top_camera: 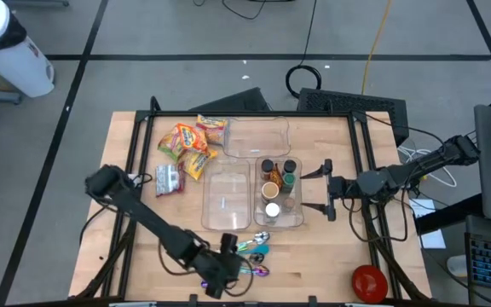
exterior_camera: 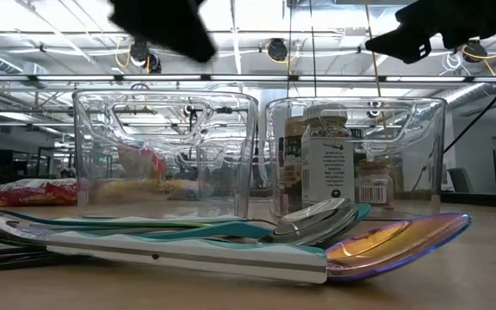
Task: Pick & Place Food Item
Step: Put the blue patterned spoon into the bottom left transparent bin
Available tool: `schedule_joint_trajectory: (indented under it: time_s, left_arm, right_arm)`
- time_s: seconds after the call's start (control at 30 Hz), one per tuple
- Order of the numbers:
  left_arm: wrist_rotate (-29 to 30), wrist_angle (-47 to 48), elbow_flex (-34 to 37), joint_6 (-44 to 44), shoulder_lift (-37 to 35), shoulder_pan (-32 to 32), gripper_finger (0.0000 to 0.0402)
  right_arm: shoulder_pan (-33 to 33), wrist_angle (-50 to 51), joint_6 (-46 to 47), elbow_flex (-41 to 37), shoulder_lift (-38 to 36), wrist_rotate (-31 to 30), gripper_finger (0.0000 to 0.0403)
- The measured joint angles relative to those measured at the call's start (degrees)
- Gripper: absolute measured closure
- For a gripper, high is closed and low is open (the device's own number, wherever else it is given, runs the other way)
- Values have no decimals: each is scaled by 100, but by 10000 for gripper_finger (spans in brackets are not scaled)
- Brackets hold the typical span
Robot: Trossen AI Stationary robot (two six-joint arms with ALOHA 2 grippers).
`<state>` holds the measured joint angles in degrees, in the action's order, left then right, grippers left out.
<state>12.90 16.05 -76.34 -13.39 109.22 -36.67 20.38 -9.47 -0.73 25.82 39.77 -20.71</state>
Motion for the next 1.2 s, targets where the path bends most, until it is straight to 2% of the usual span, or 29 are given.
schedule_joint_trajectory:
  time_s: [0.17,0.43,0.67,0.77,1.07,1.2]
  left_arm:
    - [-125,76,5,35,449,49,131]
    - [-844,-287,5,-189,915,190,131]
    - [-883,-391,5,-65,1039,190,142]
    - [-839,-385,5,-34,1039,191,175]
    - [-858,-429,1,141,1042,217,324]
    - [-869,-417,7,234,1046,252,366]
  right_arm:
    - [0,-15,-37,0,-2,0,23]
    - [0,-17,-160,0,0,2,23]
    - [0,-21,-155,0,2,2,23]
    - [0,-22,-153,-1,0,2,23]
    - [0,-20,-151,-1,2,2,23]
    - [0,-20,-151,-2,2,2,23]
